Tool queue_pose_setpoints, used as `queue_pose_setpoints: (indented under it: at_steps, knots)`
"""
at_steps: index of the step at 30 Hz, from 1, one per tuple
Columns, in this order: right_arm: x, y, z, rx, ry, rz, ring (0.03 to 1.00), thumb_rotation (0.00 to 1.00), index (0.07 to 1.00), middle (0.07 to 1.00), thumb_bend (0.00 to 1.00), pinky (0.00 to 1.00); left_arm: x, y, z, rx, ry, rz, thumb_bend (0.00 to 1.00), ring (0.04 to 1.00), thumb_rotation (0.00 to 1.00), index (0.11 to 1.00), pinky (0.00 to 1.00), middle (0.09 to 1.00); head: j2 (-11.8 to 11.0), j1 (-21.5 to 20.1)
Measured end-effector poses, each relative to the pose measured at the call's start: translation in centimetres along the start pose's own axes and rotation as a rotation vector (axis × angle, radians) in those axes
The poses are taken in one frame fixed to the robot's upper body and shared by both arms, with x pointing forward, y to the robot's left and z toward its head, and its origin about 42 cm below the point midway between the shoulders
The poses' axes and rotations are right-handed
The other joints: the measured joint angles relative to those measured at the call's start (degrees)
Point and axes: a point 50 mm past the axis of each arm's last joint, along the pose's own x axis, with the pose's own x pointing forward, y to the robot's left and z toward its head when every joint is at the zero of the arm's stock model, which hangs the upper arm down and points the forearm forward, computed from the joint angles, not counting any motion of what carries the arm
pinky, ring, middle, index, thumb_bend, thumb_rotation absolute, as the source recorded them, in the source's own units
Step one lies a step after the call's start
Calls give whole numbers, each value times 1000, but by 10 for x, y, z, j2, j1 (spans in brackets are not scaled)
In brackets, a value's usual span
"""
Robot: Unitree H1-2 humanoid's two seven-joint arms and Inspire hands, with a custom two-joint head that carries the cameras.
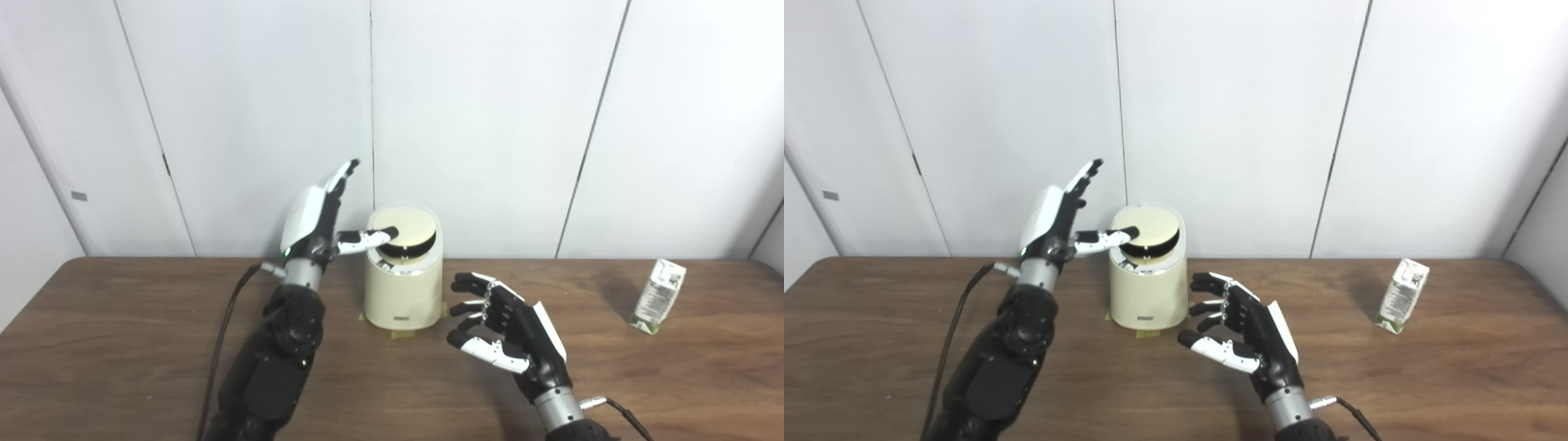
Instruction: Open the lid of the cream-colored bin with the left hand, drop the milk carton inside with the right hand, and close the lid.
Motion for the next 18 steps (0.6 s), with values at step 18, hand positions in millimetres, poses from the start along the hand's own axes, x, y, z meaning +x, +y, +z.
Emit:
queue_pose_setpoints:
  at_steps: [18]
  knots:
    - [0,-7,0,9,5,-17,608,297,735,751,650,462,-126,63,-59,-226,115,17,781,694,210,796,624,750,5,0]
